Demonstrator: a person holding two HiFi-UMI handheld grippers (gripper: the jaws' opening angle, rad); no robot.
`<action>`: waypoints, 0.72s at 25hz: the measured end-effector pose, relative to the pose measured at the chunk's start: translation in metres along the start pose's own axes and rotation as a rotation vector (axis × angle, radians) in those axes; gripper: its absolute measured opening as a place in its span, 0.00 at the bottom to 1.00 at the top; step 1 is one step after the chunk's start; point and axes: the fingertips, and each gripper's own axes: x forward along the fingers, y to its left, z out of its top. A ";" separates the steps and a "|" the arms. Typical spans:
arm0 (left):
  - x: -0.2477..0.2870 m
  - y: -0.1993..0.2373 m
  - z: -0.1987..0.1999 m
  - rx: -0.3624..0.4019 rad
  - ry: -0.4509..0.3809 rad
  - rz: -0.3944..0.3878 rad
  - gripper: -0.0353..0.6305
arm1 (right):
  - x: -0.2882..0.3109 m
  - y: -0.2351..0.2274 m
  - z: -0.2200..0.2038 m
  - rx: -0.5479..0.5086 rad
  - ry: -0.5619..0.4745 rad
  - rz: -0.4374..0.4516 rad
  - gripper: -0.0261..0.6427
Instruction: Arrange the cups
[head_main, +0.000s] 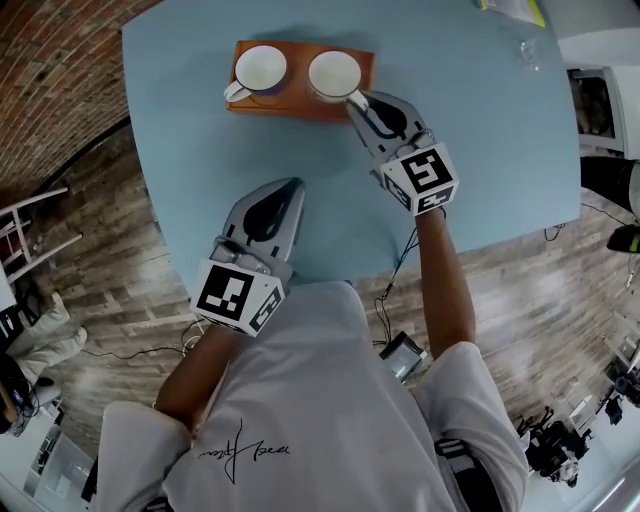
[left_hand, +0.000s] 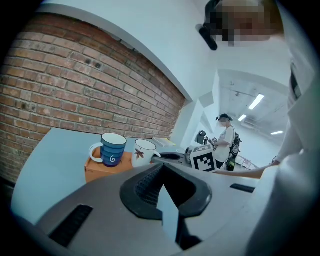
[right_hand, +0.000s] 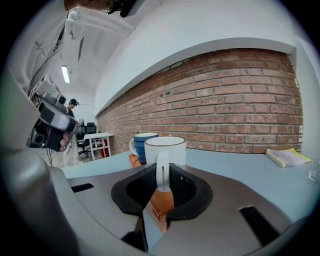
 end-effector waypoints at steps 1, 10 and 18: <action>0.000 0.000 0.000 -0.001 -0.002 0.002 0.06 | 0.000 0.000 0.000 -0.003 -0.001 -0.006 0.15; -0.006 0.004 0.002 -0.005 -0.016 0.019 0.06 | 0.001 0.001 0.001 0.024 -0.004 -0.090 0.14; -0.013 0.003 0.002 0.009 -0.026 0.022 0.06 | -0.004 0.006 0.001 0.048 -0.006 -0.144 0.14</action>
